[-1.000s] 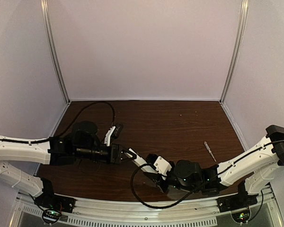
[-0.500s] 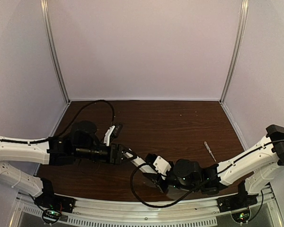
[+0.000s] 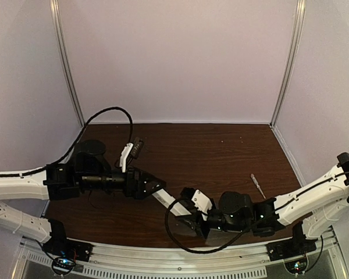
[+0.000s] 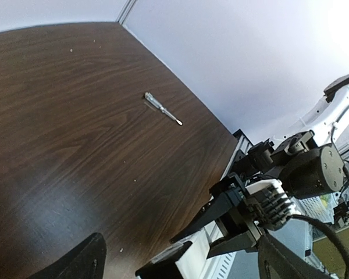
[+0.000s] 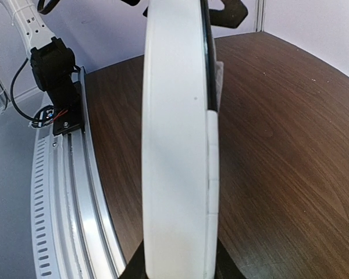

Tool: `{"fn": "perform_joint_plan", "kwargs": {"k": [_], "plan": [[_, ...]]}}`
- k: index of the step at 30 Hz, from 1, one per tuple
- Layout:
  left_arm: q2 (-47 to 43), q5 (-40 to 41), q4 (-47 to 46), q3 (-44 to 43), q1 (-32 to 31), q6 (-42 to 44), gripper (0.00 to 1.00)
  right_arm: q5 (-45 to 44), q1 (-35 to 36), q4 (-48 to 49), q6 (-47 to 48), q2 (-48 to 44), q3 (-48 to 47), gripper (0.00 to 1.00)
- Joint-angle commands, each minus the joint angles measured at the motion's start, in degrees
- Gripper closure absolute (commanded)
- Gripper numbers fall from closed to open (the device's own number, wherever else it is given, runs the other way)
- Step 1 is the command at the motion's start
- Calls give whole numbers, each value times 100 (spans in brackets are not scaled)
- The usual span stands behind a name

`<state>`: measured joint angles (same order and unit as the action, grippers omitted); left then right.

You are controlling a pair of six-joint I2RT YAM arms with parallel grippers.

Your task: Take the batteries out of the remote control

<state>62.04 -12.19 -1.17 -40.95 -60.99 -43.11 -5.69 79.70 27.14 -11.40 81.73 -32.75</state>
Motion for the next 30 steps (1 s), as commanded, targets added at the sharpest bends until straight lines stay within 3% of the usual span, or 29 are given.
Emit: {"fn": "perform_joint_plan", "kwargs": {"k": [1,5,12,18,25,30], "plan": [[-402,101,-16,-28,-35,1080,7,841,-150,-139,-352,-330,-167,100],[-865,-40,-668,524,-31,1700,7,1729,-395,-197,-736,-602,-97,100],[-1198,-878,-665,676,-35,2748,7,3206,-1044,-178,-1776,-887,70,100],[-1303,-492,-353,563,-33,3354,7,3174,-1224,-342,-2436,-1367,216,100],[-1067,-140,-925,669,-36,3793,6,2596,-1291,-874,-2669,-1966,402,100],[-713,363,-587,335,-35,4743,3,2659,-1640,-909,-3000,-2046,566,100]]}}
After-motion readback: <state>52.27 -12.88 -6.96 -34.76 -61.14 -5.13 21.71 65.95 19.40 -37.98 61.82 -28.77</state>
